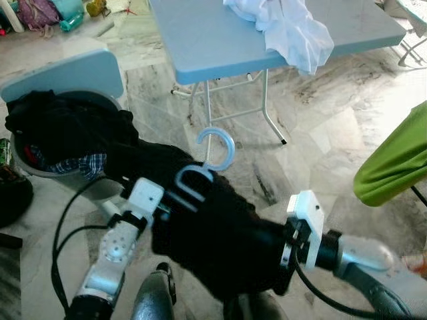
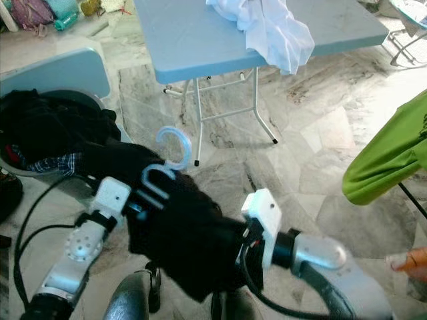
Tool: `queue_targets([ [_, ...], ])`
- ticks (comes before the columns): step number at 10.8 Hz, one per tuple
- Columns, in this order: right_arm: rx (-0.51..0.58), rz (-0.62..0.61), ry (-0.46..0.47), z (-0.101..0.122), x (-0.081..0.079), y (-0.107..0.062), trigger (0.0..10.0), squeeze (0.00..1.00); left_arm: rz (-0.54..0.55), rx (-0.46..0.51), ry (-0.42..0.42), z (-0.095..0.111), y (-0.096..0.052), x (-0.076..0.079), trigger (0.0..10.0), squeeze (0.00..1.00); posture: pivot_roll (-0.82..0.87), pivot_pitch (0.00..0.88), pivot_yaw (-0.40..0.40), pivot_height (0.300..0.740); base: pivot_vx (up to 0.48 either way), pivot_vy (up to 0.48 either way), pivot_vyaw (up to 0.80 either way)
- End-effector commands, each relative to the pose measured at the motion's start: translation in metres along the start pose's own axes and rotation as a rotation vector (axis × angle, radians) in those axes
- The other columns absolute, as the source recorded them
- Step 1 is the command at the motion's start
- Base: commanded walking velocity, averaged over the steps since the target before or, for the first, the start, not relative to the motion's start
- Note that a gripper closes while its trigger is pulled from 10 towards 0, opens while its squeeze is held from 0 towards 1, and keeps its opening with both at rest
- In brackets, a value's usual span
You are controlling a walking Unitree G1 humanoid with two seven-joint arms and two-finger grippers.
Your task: Hang hanger
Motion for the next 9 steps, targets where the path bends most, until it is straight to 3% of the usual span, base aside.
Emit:
queue_targets([
  [1, -0.052, 0.009, -0.040, -0.008, 0.003, -0.004, 10.0, 0.00, 0.017, -0.024, 0.003, -0.007, -0.002, -0.006, 10.0, 0.00, -0.04, 0.205, -0.054, 0.740, 0.000, 0.000, 0.00],
  [3, -0.212, -0.085, -0.094, -0.037, 0.029, -0.035, 10.0, 0.00, 0.020, -0.026, 0.007, -0.009, -0.006, -0.007, 10.0, 0.00, -0.04, 0.207, -0.051, 0.740, 0.000, 0.000, 0.00],
  [6, -0.400, -0.105, -0.139, -0.044, 0.049, -0.087, 10.0, 0.00, 0.015, -0.036, -0.007, -0.013, -0.013, -0.007, 10.0, 0.00, -0.03, 0.209, -0.055, 0.740, 0.000, 0.000, 0.00],
  [7, -0.411, -0.094, -0.142, -0.043, 0.049, -0.090, 10.0, 0.00, 0.016, -0.038, -0.004, -0.014, -0.014, -0.008, 10.0, 0.00, -0.03, 0.210, -0.054, 0.740, 0.000, 0.000, 0.00],
  [9, -0.483, -0.031, -0.112, -0.042, 0.044, -0.113, 10.0, 0.00, 0.067, -0.072, -0.033, -0.021, -0.014, -0.024, 10.0, 0.00, -0.03, 0.211, -0.054, 0.740, 0.000, 0.000, 0.00],
])
Point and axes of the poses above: a point about 5 cm out from each wrist's last joint towards the gripper, its own y axis pointing out of the wrist towards the gripper, its own z axis along the axis of the wrist's last joint, x = y × z, the point moved 4 cm from there along y, pointing out of the wrist towards the gripper, and after that the axes turned 13 degrees about y, right-handed, at the moved point
